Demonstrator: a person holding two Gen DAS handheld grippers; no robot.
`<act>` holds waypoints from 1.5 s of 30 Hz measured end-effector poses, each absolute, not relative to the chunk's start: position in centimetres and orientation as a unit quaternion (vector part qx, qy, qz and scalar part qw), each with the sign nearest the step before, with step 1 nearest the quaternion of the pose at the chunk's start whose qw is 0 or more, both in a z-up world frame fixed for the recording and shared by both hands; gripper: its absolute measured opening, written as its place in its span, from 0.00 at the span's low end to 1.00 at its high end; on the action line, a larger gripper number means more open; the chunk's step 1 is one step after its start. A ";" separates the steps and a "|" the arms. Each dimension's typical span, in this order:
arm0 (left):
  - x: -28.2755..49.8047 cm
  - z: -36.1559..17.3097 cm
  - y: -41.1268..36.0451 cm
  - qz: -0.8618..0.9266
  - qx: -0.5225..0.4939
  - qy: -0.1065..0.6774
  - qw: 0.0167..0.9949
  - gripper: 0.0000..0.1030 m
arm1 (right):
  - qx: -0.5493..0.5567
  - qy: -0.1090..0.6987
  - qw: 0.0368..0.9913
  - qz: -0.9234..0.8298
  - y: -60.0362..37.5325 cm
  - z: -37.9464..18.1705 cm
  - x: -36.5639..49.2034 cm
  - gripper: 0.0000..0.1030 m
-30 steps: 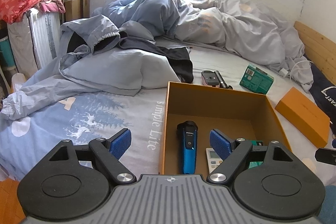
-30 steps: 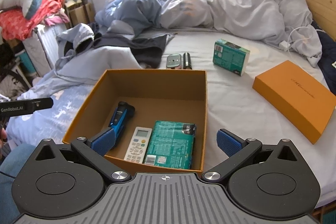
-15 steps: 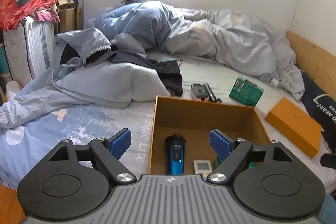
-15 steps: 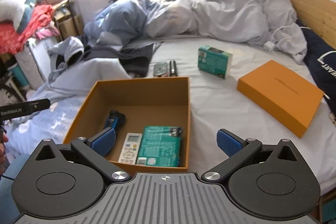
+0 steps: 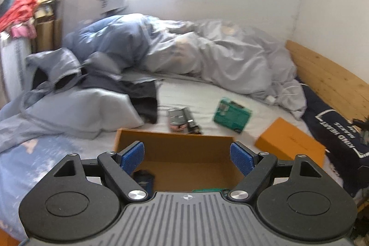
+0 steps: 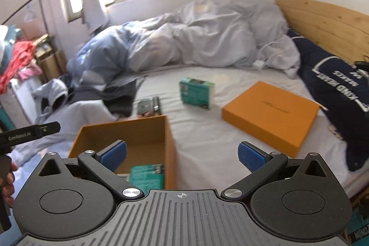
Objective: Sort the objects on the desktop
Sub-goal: 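Move both grippers toward the flat orange box lid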
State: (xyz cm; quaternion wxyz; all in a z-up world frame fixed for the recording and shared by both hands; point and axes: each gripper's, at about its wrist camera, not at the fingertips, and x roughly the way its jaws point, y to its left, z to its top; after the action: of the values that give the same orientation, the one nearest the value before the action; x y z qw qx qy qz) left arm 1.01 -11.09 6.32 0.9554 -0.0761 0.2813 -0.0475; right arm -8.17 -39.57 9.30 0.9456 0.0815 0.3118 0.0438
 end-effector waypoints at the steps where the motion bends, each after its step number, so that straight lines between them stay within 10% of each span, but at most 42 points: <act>1: 1.4 6.4 -11.8 -0.054 -0.073 0.281 0.955 0.85 | 0.084 0.309 0.946 0.039 -40.0 9.5 -8.3 1.00; 31: 14.4 0.3 -29.8 -0.155 -0.016 0.320 0.934 0.85 | 0.191 0.339 0.915 -0.110 -58.7 -0.3 -1.3 0.99; 45: 22.0 -3.2 -35.5 -0.152 0.010 0.320 0.935 0.81 | 0.241 0.339 0.901 -0.124 -63.1 -6.2 4.9 0.81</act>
State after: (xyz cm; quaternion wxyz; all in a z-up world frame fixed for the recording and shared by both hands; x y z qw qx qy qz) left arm 22.01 -35.50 -3.25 0.9353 0.0101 0.3197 -0.1516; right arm 4.93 -63.12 -6.16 0.9009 0.2407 0.3393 -0.1236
